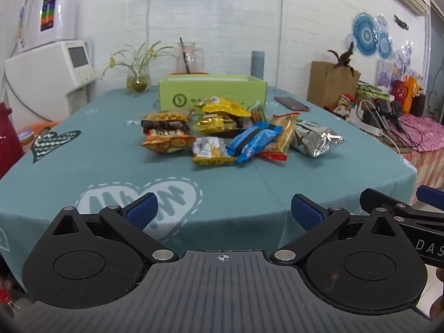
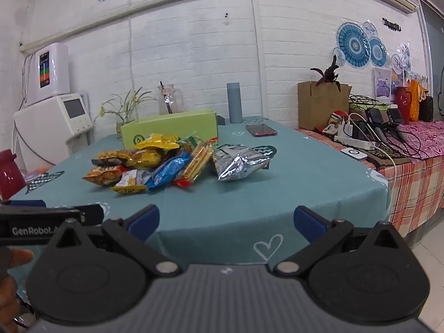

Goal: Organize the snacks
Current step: 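Move the left gripper toward the snack pile beside the green box, then grasp the yellow chip bag with the left gripper and lift it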

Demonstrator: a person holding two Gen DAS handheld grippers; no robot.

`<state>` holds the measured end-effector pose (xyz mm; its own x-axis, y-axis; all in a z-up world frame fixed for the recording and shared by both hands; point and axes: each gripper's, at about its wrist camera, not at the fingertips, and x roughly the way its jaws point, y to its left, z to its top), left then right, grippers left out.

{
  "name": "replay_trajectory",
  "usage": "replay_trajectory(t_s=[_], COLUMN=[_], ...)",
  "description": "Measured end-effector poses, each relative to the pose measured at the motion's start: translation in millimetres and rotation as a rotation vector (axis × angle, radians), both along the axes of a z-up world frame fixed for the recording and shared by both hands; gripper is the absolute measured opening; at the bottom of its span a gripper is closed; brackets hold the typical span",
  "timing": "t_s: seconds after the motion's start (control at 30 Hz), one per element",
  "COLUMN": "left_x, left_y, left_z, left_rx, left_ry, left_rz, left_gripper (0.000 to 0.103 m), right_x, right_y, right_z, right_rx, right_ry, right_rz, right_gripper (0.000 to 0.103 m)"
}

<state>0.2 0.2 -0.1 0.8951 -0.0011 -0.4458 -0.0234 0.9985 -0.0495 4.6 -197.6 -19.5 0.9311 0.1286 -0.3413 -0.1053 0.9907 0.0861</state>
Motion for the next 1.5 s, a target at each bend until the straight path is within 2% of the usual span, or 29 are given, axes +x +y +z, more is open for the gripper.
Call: replay_trajectory(t_s=[0.3, 0.83, 0.93, 1.07, 1.17, 1.23, 1.33, 1.4, 1.5], left_x=[8, 12, 28, 57, 73, 81, 87, 89, 97], left_y=[-1, 2, 9, 32, 47, 56, 71, 81, 96], left_z=[-6, -8, -8, -12, -15, -18, -19, -18, -15], left_rx=[0.014, 0.006, 0.005, -0.054, -0.050, -0.076, -0.121, -0.149, -0.176], left_ry=[-0.001, 0.077, 0.081, 0.121, 0.141, 0.156, 0.200, 0.205, 0.225], left_rz=[0.001, -0.002, 0.039, 0.100, 0.120, 0.121, 0.122, 0.111, 0.117], left_gripper=[0.092, 0.092, 0.092, 0.092, 0.092, 0.092, 0.092, 0.092, 0.092], right_x=[0, 4, 31, 81, 108, 121, 139, 146, 154], right_y=[1, 4, 10, 9, 2, 1, 3, 0, -3], right_z=[0, -2, -1, -12, -26, -34, -42, -44, -46], right_rx=[0.000, 0.010, -0.006, -0.080, -0.120, -0.142, -0.143, -0.094, -0.100], right_ry=[0.001, -0.017, -0.075, -0.001, 0.053, 0.083, 0.130, 0.137, 0.130], right_rz=[0.001, 0.013, 0.065, 0.004, -0.029, -0.026, 0.011, 0.040, 0.057], right_gripper=[0.103, 0.103, 0.103, 0.103, 0.103, 0.103, 0.103, 0.103, 0.103])
